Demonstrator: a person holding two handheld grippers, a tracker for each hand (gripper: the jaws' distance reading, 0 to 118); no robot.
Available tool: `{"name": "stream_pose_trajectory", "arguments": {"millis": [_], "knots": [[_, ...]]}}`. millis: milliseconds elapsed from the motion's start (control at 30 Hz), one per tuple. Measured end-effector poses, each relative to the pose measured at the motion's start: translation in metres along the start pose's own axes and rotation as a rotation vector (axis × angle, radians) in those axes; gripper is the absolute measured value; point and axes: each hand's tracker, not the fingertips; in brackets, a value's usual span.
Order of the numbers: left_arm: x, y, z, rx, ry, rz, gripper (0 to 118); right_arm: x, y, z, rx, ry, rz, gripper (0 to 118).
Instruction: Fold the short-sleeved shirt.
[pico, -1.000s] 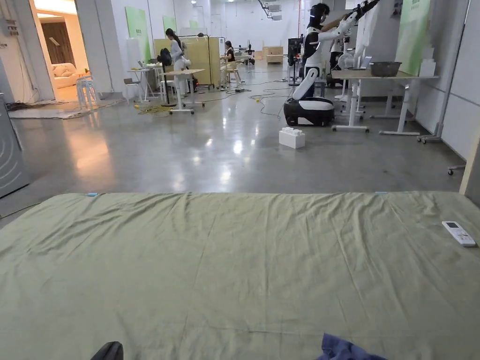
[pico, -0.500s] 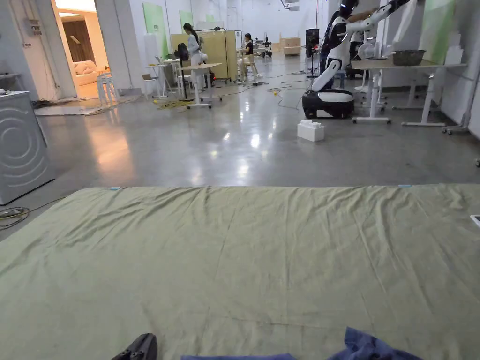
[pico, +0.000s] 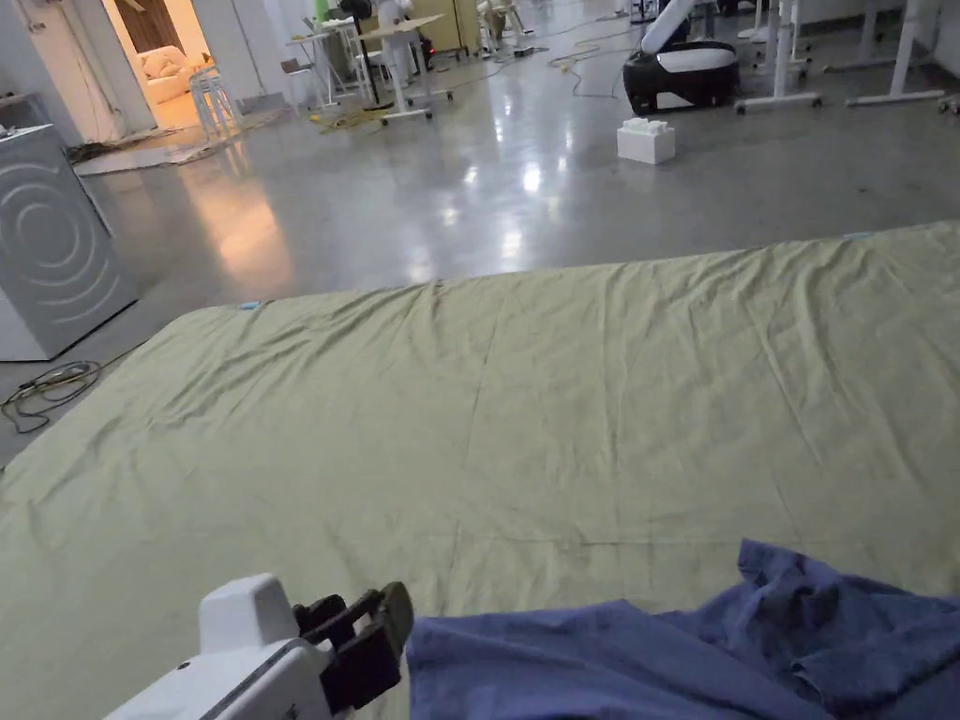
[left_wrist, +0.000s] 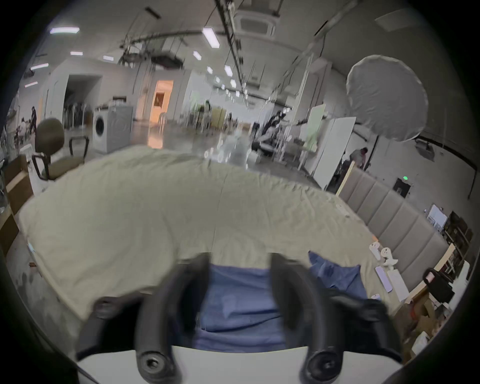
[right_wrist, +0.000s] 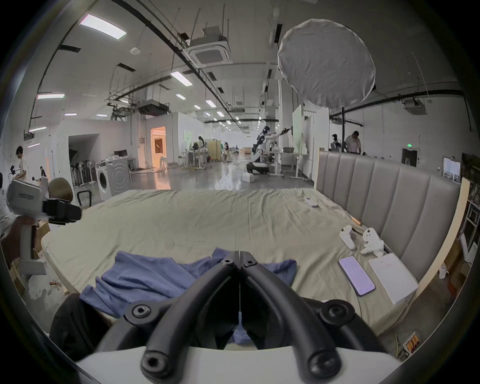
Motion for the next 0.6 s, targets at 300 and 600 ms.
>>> {"name": "stream_pose_trajectory", "arguments": {"millis": [300,600], "knots": [[-0.029,-0.013,-0.19,-0.42,0.081,-0.019,84,0.013,-0.025,-0.01,-0.119,-0.029,-0.048,1],[-0.013,-0.045,-0.229,-0.537,0.204,-0.162,61,0.016,-0.039,-0.022,-0.205,-0.043,-0.018,1]]}}
